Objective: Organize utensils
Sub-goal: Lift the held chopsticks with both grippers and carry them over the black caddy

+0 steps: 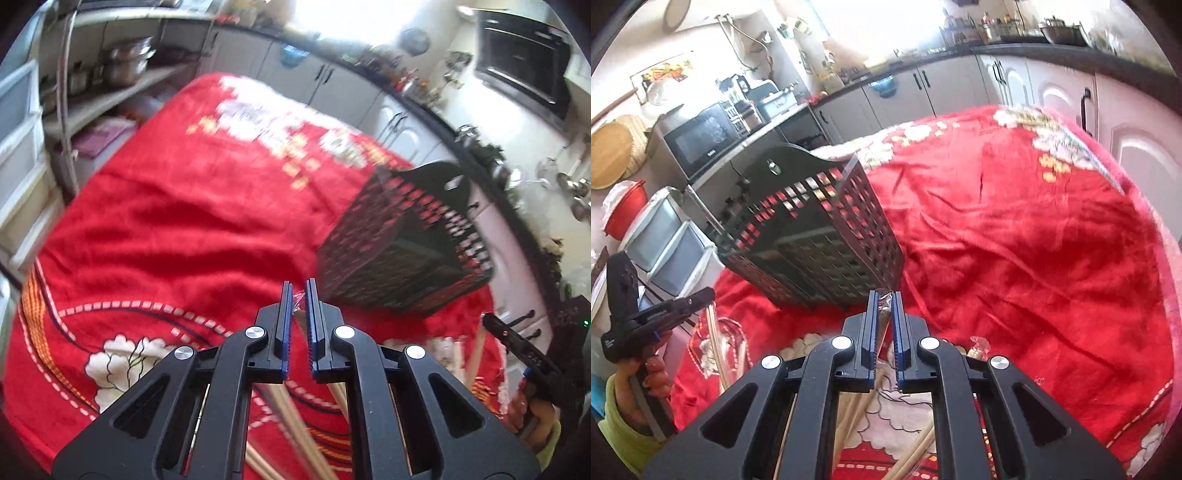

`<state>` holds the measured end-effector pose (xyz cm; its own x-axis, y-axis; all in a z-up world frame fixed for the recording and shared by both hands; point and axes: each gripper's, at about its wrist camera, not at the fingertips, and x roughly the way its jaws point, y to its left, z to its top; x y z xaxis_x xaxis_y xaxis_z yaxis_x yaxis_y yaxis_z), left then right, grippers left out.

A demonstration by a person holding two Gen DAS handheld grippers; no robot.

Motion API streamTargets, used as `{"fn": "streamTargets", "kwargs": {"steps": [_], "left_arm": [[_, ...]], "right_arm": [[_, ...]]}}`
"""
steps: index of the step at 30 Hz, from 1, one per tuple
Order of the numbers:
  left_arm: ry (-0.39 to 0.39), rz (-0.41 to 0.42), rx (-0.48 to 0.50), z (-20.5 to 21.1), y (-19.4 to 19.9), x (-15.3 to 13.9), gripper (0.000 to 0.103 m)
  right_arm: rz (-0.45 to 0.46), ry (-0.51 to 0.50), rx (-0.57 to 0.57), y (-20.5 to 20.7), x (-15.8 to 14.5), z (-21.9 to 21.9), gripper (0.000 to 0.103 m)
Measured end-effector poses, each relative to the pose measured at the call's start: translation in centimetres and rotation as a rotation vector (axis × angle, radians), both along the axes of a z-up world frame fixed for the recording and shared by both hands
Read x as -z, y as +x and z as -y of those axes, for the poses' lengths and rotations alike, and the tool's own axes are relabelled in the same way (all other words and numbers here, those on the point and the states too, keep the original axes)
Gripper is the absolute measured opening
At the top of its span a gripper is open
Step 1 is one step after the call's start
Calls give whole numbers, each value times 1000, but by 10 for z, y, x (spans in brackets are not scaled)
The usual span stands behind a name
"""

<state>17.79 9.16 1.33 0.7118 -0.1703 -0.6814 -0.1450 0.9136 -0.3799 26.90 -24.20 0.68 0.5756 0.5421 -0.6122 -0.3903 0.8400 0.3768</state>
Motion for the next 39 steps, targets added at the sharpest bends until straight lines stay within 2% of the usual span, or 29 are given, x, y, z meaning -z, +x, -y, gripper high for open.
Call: {"fn": "streamTargets", "kwargs": {"steps": [9, 22, 39], "left_arm": [[42, 123, 122, 41, 3, -48, 4], [65, 248, 233, 77, 2, -105, 1], [21, 393, 253, 77, -1, -174, 1]], "right_arm": [[98, 22, -8, -18, -35, 4, 6], [253, 45, -41, -40, -87, -1, 6], [437, 118, -64, -41, -159, -14, 6]]}}
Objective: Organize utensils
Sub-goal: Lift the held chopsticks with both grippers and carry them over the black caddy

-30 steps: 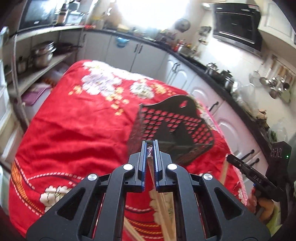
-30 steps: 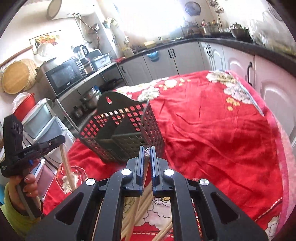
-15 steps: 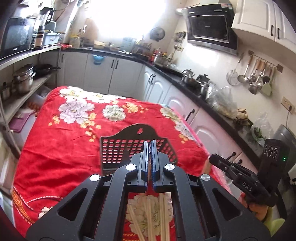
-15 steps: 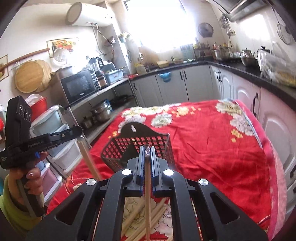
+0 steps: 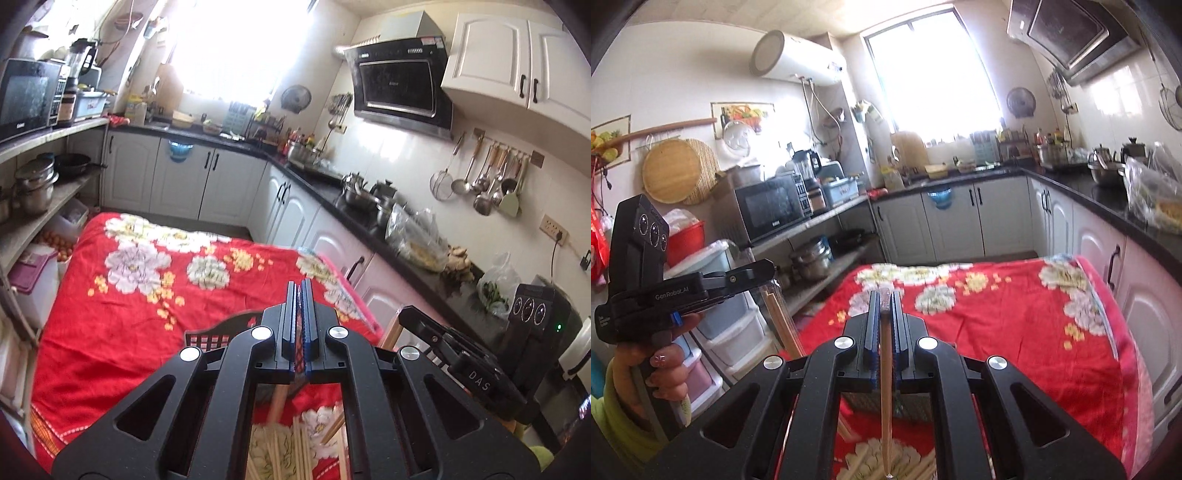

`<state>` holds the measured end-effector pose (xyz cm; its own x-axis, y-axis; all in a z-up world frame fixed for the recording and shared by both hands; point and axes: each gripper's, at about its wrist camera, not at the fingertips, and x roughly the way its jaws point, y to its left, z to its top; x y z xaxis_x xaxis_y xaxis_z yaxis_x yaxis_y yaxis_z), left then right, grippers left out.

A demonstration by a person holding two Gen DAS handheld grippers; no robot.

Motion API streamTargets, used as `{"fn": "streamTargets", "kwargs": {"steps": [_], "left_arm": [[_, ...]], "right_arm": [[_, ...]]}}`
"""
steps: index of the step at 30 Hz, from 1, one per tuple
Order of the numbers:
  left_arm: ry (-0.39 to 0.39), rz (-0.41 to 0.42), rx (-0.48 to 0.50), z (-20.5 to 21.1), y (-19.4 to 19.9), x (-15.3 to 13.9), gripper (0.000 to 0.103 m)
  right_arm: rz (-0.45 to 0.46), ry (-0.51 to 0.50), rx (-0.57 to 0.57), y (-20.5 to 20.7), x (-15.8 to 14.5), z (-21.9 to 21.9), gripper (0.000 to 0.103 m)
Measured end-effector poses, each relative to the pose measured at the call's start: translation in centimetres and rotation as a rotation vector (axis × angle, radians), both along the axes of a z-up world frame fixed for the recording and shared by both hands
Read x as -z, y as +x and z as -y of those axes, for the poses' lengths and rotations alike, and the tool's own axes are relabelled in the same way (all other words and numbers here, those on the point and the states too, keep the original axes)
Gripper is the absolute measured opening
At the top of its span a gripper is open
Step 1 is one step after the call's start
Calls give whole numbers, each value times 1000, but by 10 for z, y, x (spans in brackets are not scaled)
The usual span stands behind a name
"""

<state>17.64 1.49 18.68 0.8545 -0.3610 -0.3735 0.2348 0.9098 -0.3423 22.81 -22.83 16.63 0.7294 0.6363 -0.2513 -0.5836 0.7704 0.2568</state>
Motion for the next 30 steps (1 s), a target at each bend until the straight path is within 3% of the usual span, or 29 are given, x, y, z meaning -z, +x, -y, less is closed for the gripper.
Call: {"fn": "streamTargets", "kwargs": {"steps": [16, 23, 30], "left_arm": [[-18, 113, -73, -21, 22, -54, 1], [-23, 104, -89, -29, 37, -47, 1], [-14, 69, -91, -28, 52, -25, 1]], "right_arm": [[98, 85, 29, 24, -50, -8, 6], [129, 88, 66, 38, -60, -12, 6], [142, 58, 112, 48, -45, -16, 6]]}}
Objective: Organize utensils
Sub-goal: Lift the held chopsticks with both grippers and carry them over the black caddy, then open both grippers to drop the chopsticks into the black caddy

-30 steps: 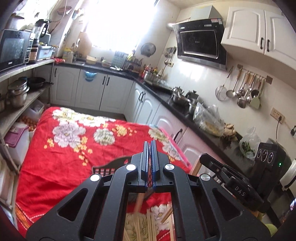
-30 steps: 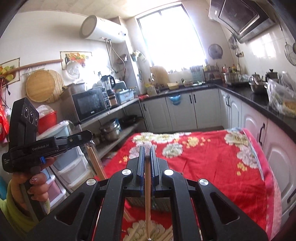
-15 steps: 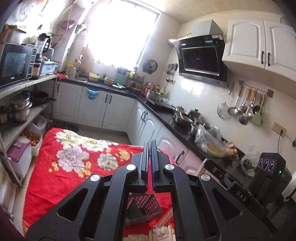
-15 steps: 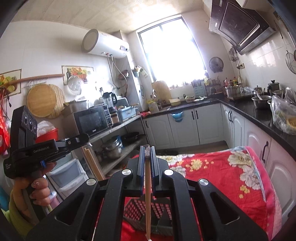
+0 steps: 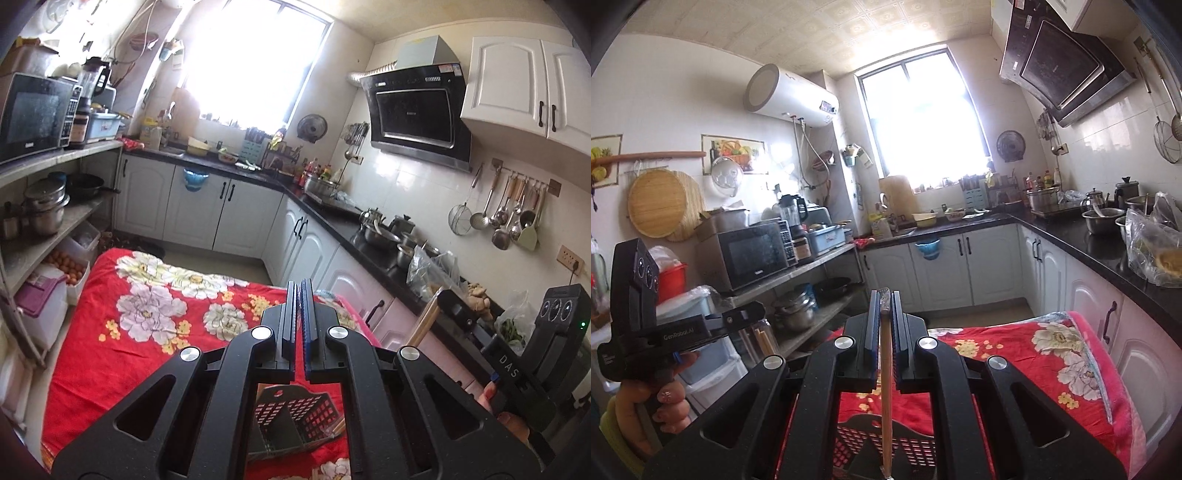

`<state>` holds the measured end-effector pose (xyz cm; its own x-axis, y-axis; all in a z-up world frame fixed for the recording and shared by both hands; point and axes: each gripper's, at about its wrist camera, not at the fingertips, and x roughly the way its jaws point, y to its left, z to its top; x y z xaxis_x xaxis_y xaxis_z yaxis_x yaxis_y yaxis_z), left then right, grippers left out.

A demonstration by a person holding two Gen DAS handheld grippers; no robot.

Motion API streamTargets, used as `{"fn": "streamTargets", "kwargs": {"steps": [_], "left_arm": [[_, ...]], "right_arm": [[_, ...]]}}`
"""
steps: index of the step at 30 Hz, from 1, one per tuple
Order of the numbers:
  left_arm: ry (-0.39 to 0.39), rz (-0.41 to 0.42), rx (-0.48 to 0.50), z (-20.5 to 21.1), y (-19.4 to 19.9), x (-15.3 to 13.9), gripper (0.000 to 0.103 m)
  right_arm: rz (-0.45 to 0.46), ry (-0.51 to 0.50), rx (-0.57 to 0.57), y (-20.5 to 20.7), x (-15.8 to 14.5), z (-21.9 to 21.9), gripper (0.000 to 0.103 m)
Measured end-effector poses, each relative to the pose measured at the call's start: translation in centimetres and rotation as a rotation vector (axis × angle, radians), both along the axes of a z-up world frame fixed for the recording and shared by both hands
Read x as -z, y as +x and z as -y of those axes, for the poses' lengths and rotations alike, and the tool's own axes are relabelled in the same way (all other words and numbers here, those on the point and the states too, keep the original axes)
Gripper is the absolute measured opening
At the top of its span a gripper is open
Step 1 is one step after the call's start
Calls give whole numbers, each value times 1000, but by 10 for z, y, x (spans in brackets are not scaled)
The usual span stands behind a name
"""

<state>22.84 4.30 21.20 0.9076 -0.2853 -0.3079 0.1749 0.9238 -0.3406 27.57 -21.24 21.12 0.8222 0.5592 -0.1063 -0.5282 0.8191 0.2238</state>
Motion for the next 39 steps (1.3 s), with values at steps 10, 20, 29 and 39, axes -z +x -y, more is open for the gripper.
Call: {"fn": "streamTargets", "kwargs": {"steps": [10, 20, 29, 39], "left_arm": [[-7, -49, 35, 5, 11, 36, 1], [-18, -112, 55, 4, 17, 78, 1], [-34, -122, 75, -5, 13, 96, 1], [-7, -108, 68, -16, 3, 105, 1]], "right_arm": [[-10, -38, 70, 16, 30, -9, 6], [-48, -28, 86, 30, 64, -16, 6], [-104, -2, 114, 38, 85, -16, 6], [-140, 47, 163, 31, 106, -9, 7]]}}
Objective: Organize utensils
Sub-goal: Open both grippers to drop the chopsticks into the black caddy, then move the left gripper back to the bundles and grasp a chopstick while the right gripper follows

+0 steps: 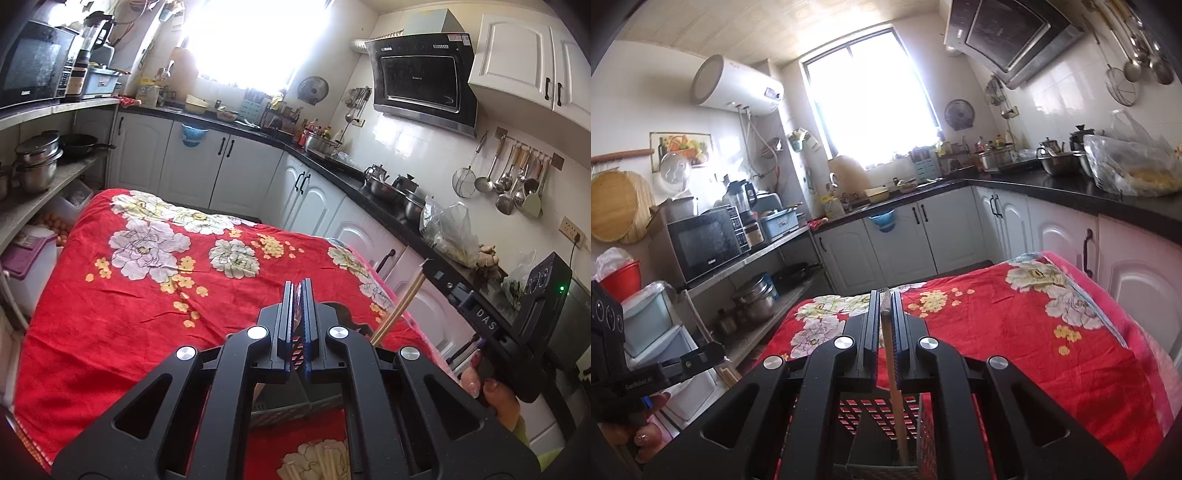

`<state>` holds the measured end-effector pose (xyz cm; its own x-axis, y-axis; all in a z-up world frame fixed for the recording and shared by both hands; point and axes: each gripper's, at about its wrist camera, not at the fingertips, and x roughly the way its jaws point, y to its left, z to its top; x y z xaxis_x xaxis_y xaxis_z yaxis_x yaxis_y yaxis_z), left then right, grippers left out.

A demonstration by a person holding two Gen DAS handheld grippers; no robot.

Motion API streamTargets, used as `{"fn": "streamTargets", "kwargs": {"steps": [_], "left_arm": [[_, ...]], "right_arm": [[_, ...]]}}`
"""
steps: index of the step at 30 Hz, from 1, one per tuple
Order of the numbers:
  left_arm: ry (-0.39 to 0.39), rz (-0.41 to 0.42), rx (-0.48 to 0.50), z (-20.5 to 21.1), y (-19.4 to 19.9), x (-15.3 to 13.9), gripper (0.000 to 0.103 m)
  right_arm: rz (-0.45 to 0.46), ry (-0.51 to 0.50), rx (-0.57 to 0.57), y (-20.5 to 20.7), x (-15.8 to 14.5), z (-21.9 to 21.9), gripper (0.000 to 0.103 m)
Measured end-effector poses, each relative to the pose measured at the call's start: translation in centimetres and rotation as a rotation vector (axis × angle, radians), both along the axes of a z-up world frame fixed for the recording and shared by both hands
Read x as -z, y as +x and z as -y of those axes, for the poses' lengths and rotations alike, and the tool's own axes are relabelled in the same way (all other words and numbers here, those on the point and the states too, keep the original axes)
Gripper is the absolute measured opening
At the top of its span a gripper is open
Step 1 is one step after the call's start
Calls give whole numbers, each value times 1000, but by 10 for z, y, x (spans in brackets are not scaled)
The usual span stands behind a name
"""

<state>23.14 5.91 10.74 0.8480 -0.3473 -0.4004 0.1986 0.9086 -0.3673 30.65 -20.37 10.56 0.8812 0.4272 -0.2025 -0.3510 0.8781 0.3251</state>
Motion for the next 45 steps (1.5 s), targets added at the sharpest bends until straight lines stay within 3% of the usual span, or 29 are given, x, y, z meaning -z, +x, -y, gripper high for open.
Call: {"fn": "streamTargets", "kwargs": {"steps": [13, 22, 32, 45], "left_arm": [[-34, -10, -18, -19, -12, 7, 3], [-44, -38, -20, -23, -18, 17, 24], [-41, -49, -30, -24, -28, 22, 55], [-50, -38, -41, -28, -49, 22, 85]], "right_arm": [[-51, -18, 54, -13, 10, 12, 8], [-83, -34, 58, -20, 16, 18, 27], [-108, -54, 45, -29, 21, 20, 36], [-115, -70, 24, -52, 26, 22, 46]]}}
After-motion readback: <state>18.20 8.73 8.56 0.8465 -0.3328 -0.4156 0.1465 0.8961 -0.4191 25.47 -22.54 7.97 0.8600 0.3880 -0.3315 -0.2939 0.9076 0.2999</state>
